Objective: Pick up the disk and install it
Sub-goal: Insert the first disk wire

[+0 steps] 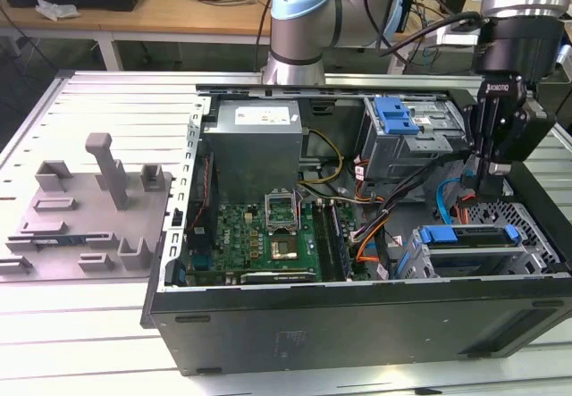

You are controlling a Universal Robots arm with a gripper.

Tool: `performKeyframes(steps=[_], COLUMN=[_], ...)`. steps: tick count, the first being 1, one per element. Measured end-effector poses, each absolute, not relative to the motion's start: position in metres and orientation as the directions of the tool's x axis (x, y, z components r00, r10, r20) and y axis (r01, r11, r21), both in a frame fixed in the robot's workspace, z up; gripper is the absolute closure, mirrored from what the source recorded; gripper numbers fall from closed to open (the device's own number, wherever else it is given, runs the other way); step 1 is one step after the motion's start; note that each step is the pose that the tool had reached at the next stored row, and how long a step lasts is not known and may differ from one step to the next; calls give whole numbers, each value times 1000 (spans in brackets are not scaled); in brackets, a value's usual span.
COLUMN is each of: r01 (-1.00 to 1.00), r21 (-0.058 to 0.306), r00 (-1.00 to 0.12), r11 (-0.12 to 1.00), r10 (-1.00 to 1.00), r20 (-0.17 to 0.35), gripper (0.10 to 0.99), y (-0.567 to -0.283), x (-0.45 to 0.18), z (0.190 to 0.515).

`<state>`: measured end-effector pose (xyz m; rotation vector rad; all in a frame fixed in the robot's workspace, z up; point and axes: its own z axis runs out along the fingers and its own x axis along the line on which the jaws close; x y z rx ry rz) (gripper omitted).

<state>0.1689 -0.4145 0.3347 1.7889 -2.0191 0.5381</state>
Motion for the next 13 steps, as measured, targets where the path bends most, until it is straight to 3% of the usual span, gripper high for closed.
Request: performKeyframes(steps=[8,13], r01=[-993,-993], r21=[-25,-20], r00=[-113,-115], r11=[114,116], r10=[-882,-917], r20=[457,381], gripper=[922,922], y=[-429,-437], x=[169,169], z=[338,339])
